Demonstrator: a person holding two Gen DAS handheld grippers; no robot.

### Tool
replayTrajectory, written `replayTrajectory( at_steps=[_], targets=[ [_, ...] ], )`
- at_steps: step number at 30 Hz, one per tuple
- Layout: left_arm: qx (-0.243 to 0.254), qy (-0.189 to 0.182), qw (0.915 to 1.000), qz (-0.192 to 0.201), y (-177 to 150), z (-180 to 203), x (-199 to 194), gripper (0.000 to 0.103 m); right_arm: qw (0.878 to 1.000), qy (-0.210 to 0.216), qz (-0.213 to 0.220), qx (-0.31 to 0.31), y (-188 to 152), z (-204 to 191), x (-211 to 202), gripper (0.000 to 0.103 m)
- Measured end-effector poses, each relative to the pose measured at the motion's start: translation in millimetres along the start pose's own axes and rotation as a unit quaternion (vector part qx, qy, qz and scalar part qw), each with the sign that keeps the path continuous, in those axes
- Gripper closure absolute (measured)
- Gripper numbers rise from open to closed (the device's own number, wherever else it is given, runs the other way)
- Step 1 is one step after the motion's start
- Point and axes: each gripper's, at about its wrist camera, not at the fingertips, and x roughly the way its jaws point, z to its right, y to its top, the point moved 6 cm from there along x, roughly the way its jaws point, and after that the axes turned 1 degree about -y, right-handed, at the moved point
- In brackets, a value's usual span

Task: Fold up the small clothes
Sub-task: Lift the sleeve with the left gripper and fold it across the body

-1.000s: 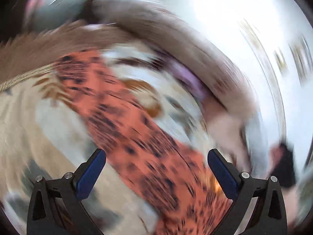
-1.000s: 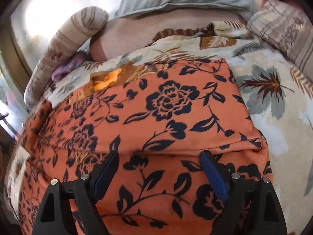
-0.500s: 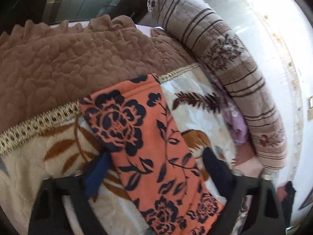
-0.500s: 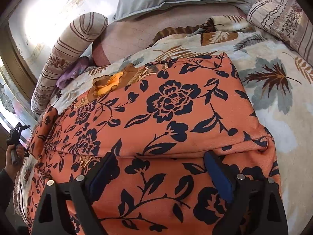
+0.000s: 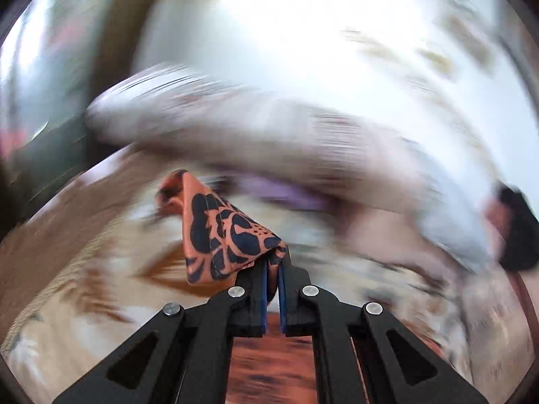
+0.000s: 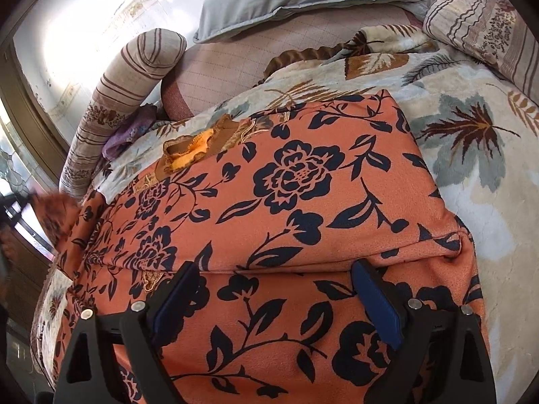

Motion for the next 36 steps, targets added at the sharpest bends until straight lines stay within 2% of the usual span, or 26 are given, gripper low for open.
replayTrajectory(
  at_steps=[1, 2, 4, 7, 8, 9, 10, 11, 13, 15, 16, 19, 22, 25, 28, 30, 33, 34, 35, 36],
  targets=[
    [0.022, -0.040, 0.9990, -0.003, -5, 47, -4, 0.098, 1.000, 0.003, 0.001, 0.003, 0, 0, 0, 0.009],
    [0.033, -0.063, 0.9975, -0.007, -11, 72, -8, 0.098, 1.000, 0.006, 0.002, 0.006, 0, 1, -1, 0.009],
    [0.060, -0.125, 0.9901, -0.023, -32, 150, -6, 0.098, 1.000, 0.015, 0.005, 0.014, 1, 2, -2, 0.009],
    [0.092, -0.178, 0.9775, -0.066, -78, 236, 15, 0.095, 0.999, 0.032, 0.010, 0.027, 2, 5, -4, 0.009],
    [0.103, -0.186, 0.9737, -0.083, -95, 254, 23, 0.083, 0.999, 0.037, 0.011, 0.032, 3, 6, -5, 0.010],
    [0.115, -0.192, 0.9680, -0.112, -118, 270, 33, 0.051, 0.998, 0.043, 0.012, 0.036, 3, 7, -5, 0.010],
    [0.129, -0.192, 0.9598, -0.159, -147, 284, 51, 0.036, 0.998, 0.047, 0.013, 0.040, 3, 8, -6, 0.010],
    [0.135, -0.183, 0.9569, -0.180, -167, 288, 60, 0.029, 0.998, 0.053, 0.014, 0.045, 4, 8, -8, 0.010],
    [0.140, -0.143, 0.9576, -0.207, -192, 275, 75, 0.029, 0.997, 0.058, 0.014, 0.055, 4, 9, -12, 0.010],
    [0.120, -0.114, 0.9608, -0.222, -198, 242, 76, 0.029, 0.995, 0.069, 0.006, 0.072, 4, 13, -20, 0.010],
    [0.109, -0.108, 0.9640, -0.217, -197, 223, 66, 0.029, 0.993, 0.078, 0.004, 0.086, 4, 16, -26, 0.010],
    [0.090, -0.059, 0.9771, -0.183, -183, 159, 37, 0.029, 0.986, 0.103, 0.012, 0.130, 11, 25, -48, 0.010],
    [0.087, 0.002, 0.9834, -0.159, -184, 95, 19, 0.027, 0.978, 0.121, 0.032, 0.168, 31, 35, -66, 0.010],
    [0.053, 0.036, 0.9849, -0.161, -192, 39, 12, 0.027, 0.974, 0.110, 0.003, 0.197, 58, 48, -52, 0.010],
    [0.013, 0.039, 0.9874, -0.153, -202, 0, 11, 0.027, 0.953, 0.133, -0.054, 0.267, 71, 53, -15, 0.011],
    [-0.003, 0.040, 0.9883, -0.147, -206, -12, 10, 0.027, 0.946, 0.129, -0.074, 0.287, 75, 50, 7, 0.011],
    [-0.010, 0.035, 0.9903, -0.134, -212, -25, 12, 0.027, 0.945, 0.105, -0.078, 0.301, 77, 45, 30, 0.018],
    [-0.012, 0.038, 0.9905, -0.131, -214, -31, 13, 0.027, 0.946, 0.094, -0.076, 0.299, 77, 43, 35, 0.027],
    [-0.015, 0.038, 0.9902, -0.133, -215, -34, 14, 0.027, 0.948, 0.083, -0.077, 0.298, 77, 42, 41, 0.043],
    [-0.021, 0.037, 0.9898, -0.136, -215, -34, 18, 0.027, 0.950, 0.069, -0.083, 0.292, 77, 40, 48, 0.050]
  ],
)
